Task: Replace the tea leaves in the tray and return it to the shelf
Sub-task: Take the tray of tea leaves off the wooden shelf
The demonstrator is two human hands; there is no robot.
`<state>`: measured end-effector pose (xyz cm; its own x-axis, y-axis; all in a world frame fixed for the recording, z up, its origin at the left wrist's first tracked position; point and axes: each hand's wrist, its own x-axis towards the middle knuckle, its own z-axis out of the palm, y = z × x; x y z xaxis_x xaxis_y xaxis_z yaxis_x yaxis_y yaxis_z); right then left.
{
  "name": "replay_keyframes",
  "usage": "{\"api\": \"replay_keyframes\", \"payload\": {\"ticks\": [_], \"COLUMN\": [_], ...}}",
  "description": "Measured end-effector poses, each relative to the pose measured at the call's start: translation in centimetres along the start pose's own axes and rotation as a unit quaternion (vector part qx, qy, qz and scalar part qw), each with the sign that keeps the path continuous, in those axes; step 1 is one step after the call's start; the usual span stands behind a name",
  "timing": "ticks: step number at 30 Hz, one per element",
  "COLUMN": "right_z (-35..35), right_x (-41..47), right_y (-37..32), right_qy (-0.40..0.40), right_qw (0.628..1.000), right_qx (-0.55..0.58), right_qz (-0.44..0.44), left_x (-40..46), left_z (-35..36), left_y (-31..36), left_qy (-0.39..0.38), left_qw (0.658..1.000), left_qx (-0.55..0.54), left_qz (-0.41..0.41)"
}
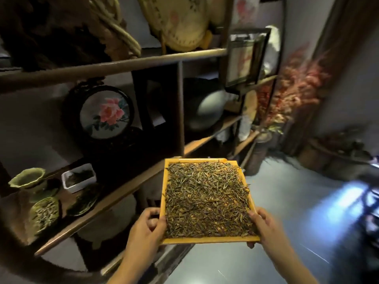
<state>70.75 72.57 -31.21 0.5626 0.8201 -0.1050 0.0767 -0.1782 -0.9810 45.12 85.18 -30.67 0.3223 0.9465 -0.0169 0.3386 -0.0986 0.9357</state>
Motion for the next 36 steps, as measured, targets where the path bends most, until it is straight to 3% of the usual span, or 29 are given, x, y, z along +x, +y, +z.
{"api": "replay_keyframes", "payload": {"ticks": [9, 19, 25, 30, 36], "right_z": [-15.0, -28.8, -34.7, -37.2, -37.6], "right_x": [-13.4, -33.4, -46.4, -56.7, -65.6], "right_y": [2.7, 6.0, 9.3, 12.2, 14.1], "right_qy": [0.255, 0.482, 0.607, 0.704, 0.791], "right_qw": [0.967, 0.876, 0.793, 0.705, 0.600], "right_qx": [0.019, 0.021, 0.033, 0.042, 0.074], "right_qz": [-0.006, 0.004, 0.045, 0.076, 0.092], "left_x": [-3.8, -18.1, -30.2, -40.8, -51.8], "left_z": [15.4, 34.0, 44.1, 51.2, 56.3], "left_y": [6.2, 13.6, 16.4, 17.7, 19.7], "left_qy": [-0.215, -0.433, -0.543, -0.666, -0.735], "left_qw": [0.972, 0.889, 0.811, 0.714, 0.609], "left_qx": [-0.047, -0.034, -0.035, -0.023, -0.032], "left_qz": [0.085, 0.147, 0.214, 0.214, 0.296]}}
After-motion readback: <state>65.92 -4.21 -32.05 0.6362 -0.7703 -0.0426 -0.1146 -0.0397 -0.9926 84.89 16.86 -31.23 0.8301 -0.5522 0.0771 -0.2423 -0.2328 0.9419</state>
